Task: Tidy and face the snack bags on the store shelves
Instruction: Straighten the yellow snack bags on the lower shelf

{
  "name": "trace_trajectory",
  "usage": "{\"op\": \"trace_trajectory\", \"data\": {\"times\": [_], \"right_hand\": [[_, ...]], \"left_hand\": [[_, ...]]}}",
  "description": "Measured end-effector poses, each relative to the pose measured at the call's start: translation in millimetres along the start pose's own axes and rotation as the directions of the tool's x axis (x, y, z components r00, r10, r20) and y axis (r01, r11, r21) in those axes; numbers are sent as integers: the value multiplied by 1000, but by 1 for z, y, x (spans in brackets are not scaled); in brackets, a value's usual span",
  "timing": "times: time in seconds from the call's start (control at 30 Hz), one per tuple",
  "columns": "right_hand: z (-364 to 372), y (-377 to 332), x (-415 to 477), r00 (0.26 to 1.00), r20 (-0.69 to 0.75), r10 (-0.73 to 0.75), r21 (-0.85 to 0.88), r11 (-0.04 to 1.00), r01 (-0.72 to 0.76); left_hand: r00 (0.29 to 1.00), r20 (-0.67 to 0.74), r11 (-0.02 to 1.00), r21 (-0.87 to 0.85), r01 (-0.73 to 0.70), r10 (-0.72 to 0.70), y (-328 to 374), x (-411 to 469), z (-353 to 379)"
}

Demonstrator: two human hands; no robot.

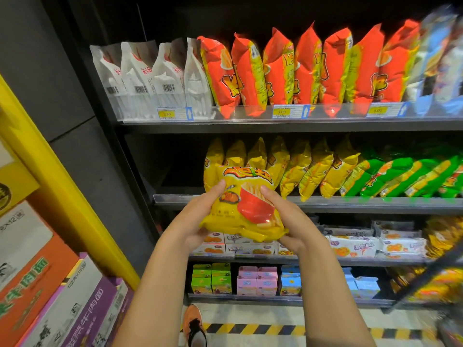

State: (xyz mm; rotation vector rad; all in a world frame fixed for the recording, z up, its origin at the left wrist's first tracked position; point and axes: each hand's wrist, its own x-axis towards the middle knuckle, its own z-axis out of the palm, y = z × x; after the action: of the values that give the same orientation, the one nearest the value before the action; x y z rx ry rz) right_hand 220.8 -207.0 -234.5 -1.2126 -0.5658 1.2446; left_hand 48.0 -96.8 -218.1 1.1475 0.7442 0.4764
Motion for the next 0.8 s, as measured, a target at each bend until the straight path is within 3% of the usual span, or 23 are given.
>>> {"op": "trace_trajectory", "data": {"times": [0.17,0.37,0.43,0.53,0.6,0.7,0.8], "right_hand": [[5,1,1,993,-117,10,-12,1000,-11],[4,5,2,999,-26,42,166,985,-37],[4,11,6,1000,-8,-1,199,980,2],[2,21,16,980,-138,-143,82,985,155],[4,25,19,949,-217,-230,-45,973,226],[13,28,22,919,-198,-341,-238,926,292],[16,27,21,931,-87,-354,-255,912,322]], "left_hand": [[997,-72,999,-55,1,-5,1,1,8],[996,-80,998,62,30,-25,-1,5,8],[990,-136,987,160,-22,44,-5,6,7],[898,-315,915,357,-186,306,-11,9,3],[877,-269,870,413,-270,399,-12,7,7],[946,-88,895,362,-262,312,-14,4,23],[962,-69,914,334,-229,266,-22,11,26]]}}
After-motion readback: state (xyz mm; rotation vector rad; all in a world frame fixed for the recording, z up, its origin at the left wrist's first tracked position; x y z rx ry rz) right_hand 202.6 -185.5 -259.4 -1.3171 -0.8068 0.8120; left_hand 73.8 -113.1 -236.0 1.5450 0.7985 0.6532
